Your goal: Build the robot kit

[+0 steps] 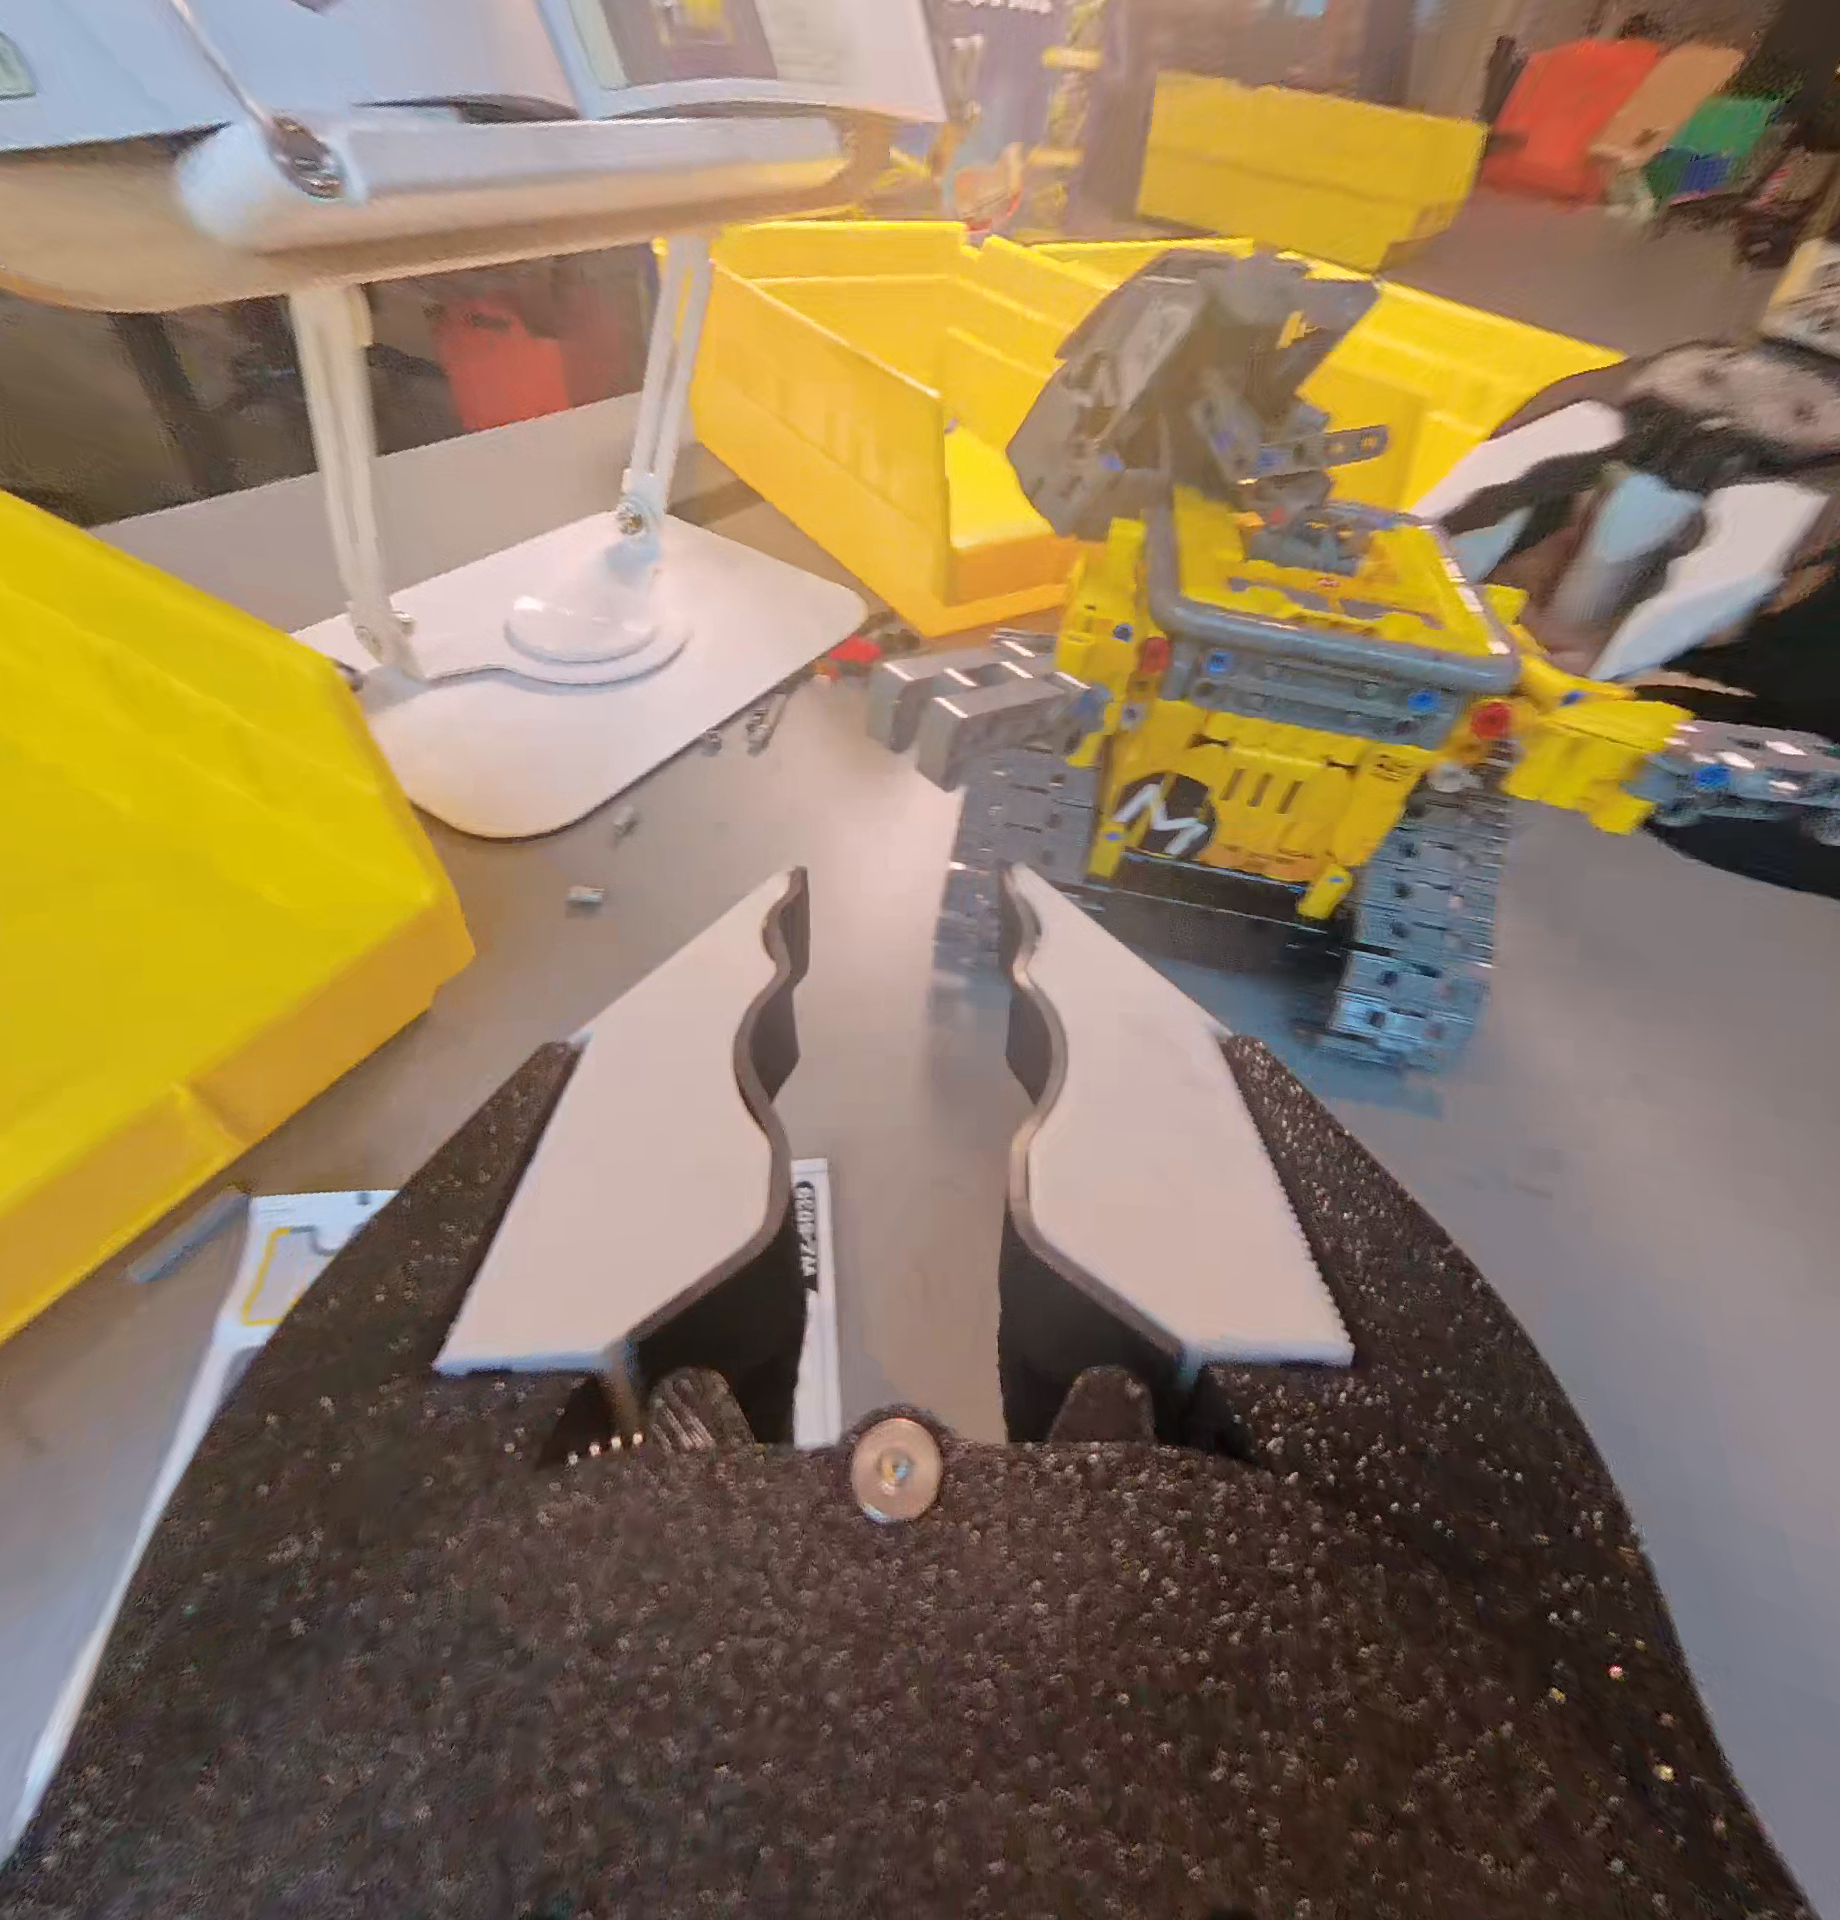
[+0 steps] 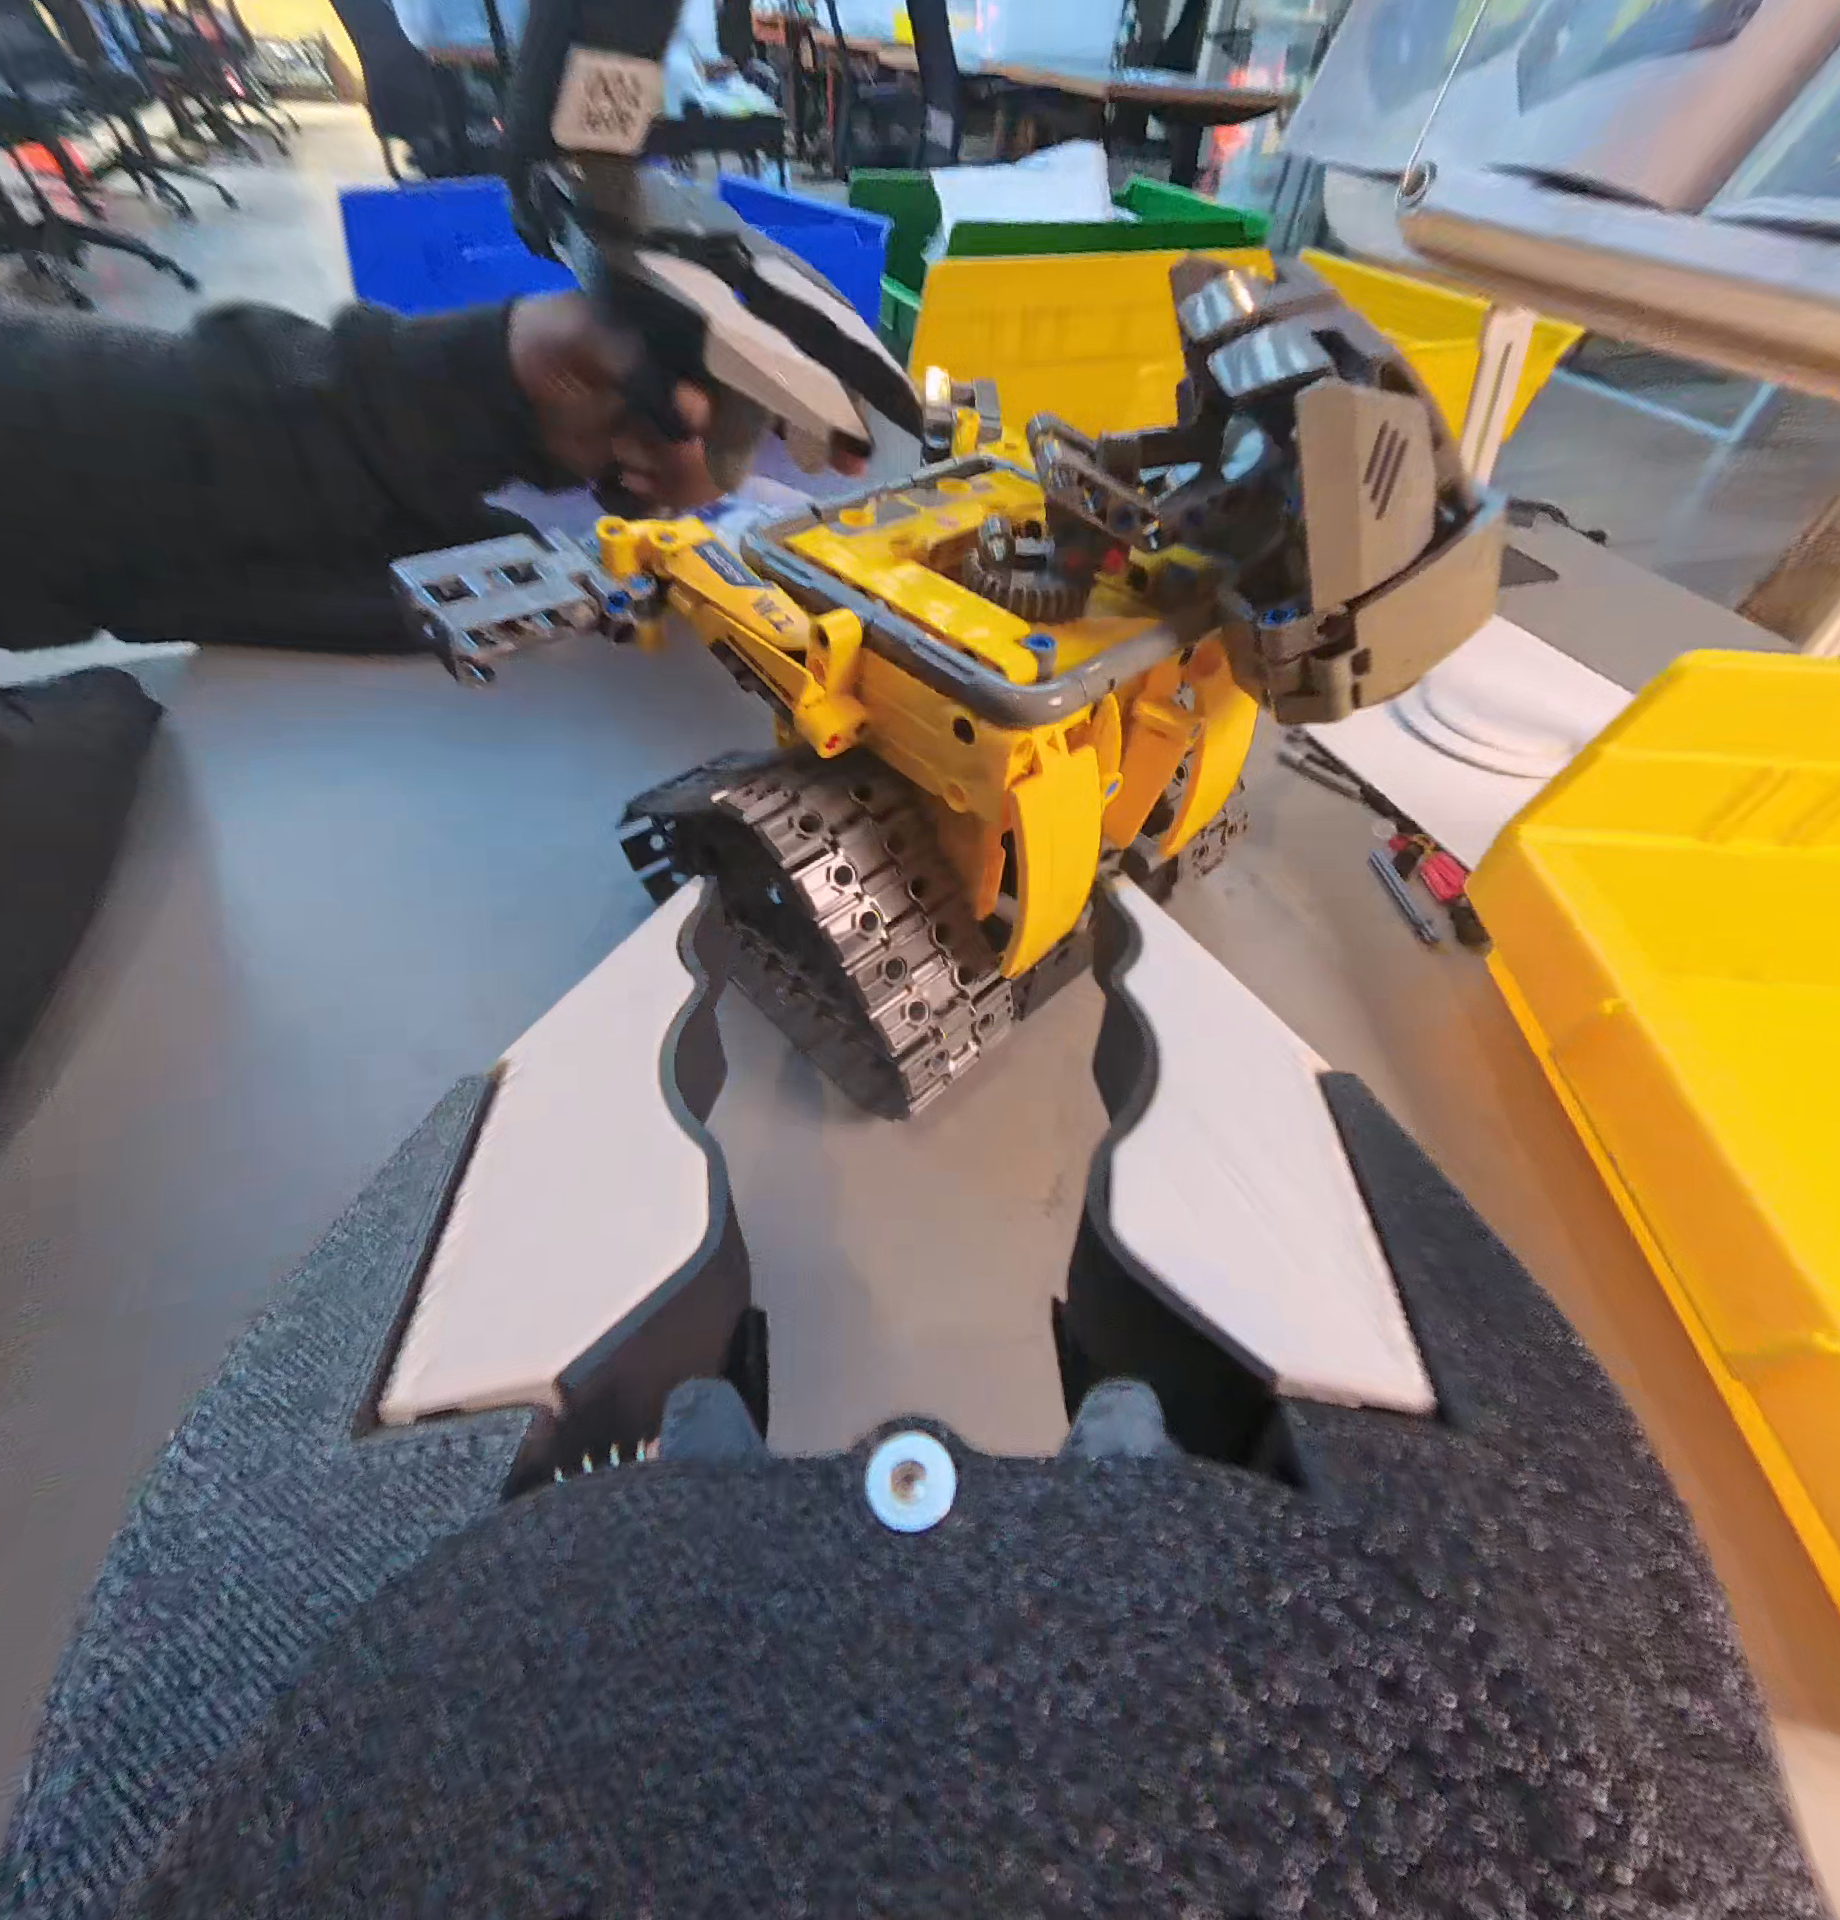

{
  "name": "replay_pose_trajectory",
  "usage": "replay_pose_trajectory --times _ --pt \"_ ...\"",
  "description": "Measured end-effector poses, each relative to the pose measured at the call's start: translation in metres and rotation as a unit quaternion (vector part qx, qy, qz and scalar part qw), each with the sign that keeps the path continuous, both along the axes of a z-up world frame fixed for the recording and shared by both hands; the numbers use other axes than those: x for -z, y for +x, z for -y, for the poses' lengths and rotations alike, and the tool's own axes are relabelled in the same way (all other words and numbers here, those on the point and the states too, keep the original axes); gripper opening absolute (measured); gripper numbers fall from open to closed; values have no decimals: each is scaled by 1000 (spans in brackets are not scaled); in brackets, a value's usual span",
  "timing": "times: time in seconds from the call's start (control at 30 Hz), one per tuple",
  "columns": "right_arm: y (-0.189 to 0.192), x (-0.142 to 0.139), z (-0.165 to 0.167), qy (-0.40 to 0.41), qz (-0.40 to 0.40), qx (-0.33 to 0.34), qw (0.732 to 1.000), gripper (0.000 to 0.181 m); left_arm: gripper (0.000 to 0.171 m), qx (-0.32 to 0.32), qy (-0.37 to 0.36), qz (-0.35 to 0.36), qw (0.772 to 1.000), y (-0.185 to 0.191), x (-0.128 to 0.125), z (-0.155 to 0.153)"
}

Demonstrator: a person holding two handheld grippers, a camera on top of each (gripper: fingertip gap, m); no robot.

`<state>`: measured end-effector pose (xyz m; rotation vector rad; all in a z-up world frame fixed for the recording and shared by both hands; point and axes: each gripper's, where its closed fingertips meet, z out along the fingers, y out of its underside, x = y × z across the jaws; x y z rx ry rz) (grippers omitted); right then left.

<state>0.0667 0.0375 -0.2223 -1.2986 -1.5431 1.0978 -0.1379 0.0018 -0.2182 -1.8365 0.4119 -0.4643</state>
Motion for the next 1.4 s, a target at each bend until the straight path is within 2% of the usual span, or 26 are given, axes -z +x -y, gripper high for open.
replay_pose_trajectory --times 0.1,0.17,0.2,0.23,0.33,0.47,0.5,0.57,0.6,0.67,0.7,0.73,0.8,0.87,0.93,1.03,1.07,1.13,1.17,1.23,1.4 --pt "-14 25 -2 28 56 25 998 82 32 47 -3 -2 999 21 2 17" --pt "-21 44 -4 65 99 44 992 70 32 94 3 -10 996 41 1 26" --pt "-22 53 -5 87 123 56 987 55 32 117 9 -12 993 52 0 30" --pt "-24 61 -7 102 137 69 983 50 32 140 12 -13 990 62 0 35" --pt "-28 63 -13 48 149 122 980 45 37 181 8 -24 983 82 6 45" --pt "-23 64 -45 30 156 231 960 41 46 180 1 -50 982 88 17 43" --pt "-21 64 -48 31 158 240 957 41 47 177 1 -50 983 88 17 42" --pt "-22 64 -40 62 161 224 959 36 50 170 4 -48 984 86 16 40" --pt "-25 64 -29 87 159 197 964 25 51 170 3 -47 984 85 17 40" --pt "-37 67 18 102 154 73 980 20 56 170 -2 -50 984 85 20 39" --pt "-41 70 45 126 152 -6 980 15 59 168 -5 -56 984 84 22 38" --pt "-43 71 60 165 140 -49 975 15 61 164 -6 -63 984 83 24 37" --pt "-46 70 66 230 115 -72 964 15 59 142 -5 -83 986 76 29 32" --pt "-45 71 58 233 117 -64 963 15 56 122 1 -92 988 69 28 27" --pt "-45 57 45 214 87 -31 972 15 53 98 0 -100 990 61 29 21" --pt "-43 33 11 170 37 59 983 24 48 82 -9 -126 989 55 38 16" --pt "-41 27 -3 150 27 93 984 32 47 80 -9 -134 988 55 41 14" --pt "-39 23 -26 102 22 127 986 62 41 68 5 -152 986 53 42 10" --pt "-40 24 -35 78 28 129 988 77 35 58 11 -165 985 50 43 7" --pt "-45 26 -45 63 40 106 992 93 26 46 20 -181 982 47 44 2" --pt "-75 18 -50 58 30 24 998 96 21 38 36 -200 978 42 43 -10"
